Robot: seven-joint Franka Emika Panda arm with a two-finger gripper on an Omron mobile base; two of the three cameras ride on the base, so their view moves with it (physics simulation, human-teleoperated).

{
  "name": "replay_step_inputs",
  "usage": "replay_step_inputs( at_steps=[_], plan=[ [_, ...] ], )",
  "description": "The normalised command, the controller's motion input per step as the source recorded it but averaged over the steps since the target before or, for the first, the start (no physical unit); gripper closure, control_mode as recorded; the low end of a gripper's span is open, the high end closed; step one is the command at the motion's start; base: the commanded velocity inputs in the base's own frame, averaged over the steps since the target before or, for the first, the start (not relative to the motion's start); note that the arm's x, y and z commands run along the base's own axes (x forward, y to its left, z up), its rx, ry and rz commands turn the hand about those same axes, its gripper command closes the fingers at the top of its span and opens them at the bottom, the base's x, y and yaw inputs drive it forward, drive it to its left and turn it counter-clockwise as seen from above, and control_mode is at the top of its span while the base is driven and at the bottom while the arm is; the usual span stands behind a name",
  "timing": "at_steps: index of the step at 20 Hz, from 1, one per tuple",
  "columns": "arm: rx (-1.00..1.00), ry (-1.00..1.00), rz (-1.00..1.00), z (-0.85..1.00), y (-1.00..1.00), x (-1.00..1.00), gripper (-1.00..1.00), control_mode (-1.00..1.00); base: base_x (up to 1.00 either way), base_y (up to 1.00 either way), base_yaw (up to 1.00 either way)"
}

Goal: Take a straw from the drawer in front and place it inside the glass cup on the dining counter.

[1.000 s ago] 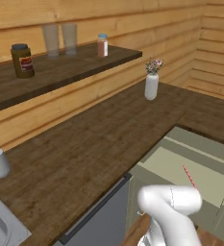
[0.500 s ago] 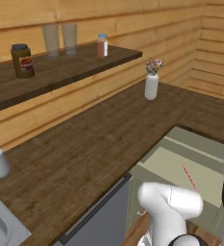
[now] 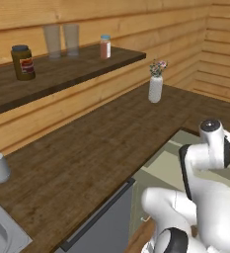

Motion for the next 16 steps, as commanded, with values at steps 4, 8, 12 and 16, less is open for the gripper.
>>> replay_step_inputs(
  at_steps=[4, 8, 12, 16],
  plan=[
    [0.29, 0.09, -0.02, -0.57, -0.15, 0.35, -1.00, -1.00, 0.00, 0.00, 0.00],
    [0.52, -0.11, 0.00, -0.33, -0.53, 0.19, -1.00, -1.00, 0.00, 0.00, 0.00],
    [0.42, -0.13, 0.00, -0.07, -0.37, 0.28, -1.00, -1.00, 0.00, 0.00, 0.00],
    [0.05, -0.05, -0.01, -0.16, 0.09, 0.06, -1.00, -1.00, 0.00, 0.00, 0.00]
  ],
)
